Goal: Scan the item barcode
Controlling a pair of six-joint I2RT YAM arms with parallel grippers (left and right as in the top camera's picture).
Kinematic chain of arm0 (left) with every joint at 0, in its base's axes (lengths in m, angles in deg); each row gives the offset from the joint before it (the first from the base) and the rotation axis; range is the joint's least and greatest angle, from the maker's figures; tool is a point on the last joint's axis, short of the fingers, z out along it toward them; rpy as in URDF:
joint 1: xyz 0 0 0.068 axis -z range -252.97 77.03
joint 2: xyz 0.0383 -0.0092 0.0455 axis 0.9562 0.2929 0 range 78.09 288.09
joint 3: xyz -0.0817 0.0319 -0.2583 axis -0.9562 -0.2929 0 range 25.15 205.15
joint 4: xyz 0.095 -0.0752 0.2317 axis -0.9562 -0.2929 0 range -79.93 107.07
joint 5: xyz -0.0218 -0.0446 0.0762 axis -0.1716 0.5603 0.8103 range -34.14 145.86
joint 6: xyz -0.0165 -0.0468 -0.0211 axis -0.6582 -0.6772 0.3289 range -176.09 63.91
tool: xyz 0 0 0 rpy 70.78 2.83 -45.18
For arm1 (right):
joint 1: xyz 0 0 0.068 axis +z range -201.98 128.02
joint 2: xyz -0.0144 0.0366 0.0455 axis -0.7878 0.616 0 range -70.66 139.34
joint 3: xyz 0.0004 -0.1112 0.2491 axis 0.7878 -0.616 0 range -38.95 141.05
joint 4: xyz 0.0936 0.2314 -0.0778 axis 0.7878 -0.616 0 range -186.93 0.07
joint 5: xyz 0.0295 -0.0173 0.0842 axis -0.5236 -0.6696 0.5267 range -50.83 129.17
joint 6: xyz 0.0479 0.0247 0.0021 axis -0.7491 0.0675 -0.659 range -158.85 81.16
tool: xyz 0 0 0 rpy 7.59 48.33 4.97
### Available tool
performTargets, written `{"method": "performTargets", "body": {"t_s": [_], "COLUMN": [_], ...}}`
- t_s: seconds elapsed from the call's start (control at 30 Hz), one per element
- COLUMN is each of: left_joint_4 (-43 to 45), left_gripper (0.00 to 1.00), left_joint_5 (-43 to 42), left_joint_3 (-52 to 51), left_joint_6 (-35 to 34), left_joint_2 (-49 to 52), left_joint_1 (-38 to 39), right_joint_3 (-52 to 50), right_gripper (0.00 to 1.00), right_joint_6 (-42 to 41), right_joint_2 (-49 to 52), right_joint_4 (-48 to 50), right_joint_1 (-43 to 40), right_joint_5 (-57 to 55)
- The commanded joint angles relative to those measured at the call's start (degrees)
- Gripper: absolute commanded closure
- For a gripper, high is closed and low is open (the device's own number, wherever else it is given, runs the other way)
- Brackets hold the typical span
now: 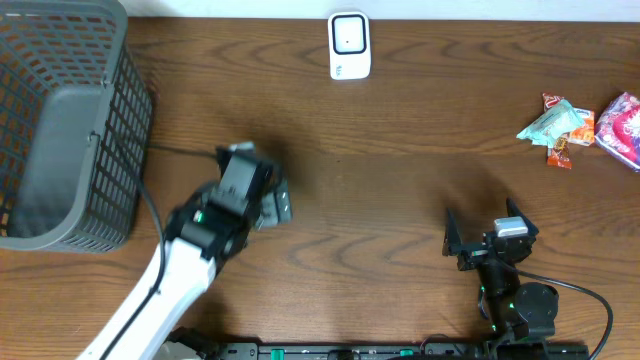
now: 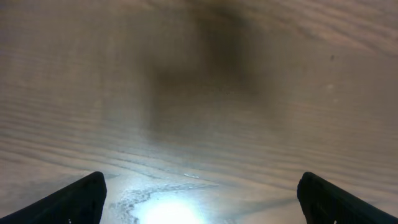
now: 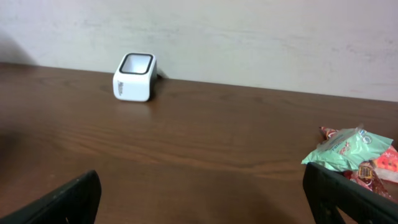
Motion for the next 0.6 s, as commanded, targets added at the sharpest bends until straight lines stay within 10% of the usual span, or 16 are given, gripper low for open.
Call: {"method": "performTargets", "body": {"t_s": [0.0,0.57], "left_joint_4": [6.8,32.2], "left_gripper": [0.02,0.02], "left_joint_5": [-3.1,-11.3], "left_joint_3": [-10.5,-38.3], "left_joint_6": [2.3,9.0], "left_joint_2": [-7.9,-42.7], "left_joint_1": [-1.9,-13.9], "right_joint_3": [0.0,0.0], "right_gripper": [0.01,0.01], "right_joint_6": [-0.9,-0.9], "right_joint_2": [-0.4,-0.4], "right_joint_4": [-0.3,-0.3], "right_joint_1": [-0.1,-0.1], "right_joint_5": [0.3,0.3]}}
